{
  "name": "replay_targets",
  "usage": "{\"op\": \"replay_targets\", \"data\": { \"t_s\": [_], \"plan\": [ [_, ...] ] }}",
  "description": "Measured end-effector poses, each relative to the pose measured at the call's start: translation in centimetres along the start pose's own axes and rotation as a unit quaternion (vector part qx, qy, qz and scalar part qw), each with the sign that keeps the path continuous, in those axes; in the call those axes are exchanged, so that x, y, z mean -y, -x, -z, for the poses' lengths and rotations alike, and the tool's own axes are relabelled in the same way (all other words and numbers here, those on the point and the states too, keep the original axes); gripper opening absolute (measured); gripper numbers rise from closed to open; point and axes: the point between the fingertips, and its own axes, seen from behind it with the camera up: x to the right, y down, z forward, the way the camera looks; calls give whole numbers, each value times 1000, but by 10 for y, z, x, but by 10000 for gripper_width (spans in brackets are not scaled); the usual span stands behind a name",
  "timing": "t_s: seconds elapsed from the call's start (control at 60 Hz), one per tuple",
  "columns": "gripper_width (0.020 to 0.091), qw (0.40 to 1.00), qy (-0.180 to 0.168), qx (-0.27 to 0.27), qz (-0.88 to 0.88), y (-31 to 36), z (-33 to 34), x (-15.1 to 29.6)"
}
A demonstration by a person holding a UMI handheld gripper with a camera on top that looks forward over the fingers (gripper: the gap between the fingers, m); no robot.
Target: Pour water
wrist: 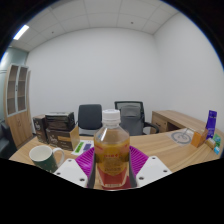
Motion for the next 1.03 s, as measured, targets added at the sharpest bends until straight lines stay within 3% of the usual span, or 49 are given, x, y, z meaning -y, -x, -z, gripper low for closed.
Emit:
{"op": "replay_targets", "data": {
  "t_s": [0.083,0.167,0.317,0.417,0.5,0.55,0.767,1.033],
  "plan": [
    [491,1000,3,-12,-3,-11,-6,-11],
    [497,1000,29,-9,-2,-16,-11,-32],
    [522,1000,15,-6,3,-16,-10,-30],
    [607,1000,28,0,15,-16,-10,-31],
    [864,997,73,2,21,-21,-3,-45],
    [830,998,68,9,13,-19,7,-45],
    [840,999,34,8,20,-22,101,-40],
    [843,996,14,85,-3,30,240,-40]
  ]
}}
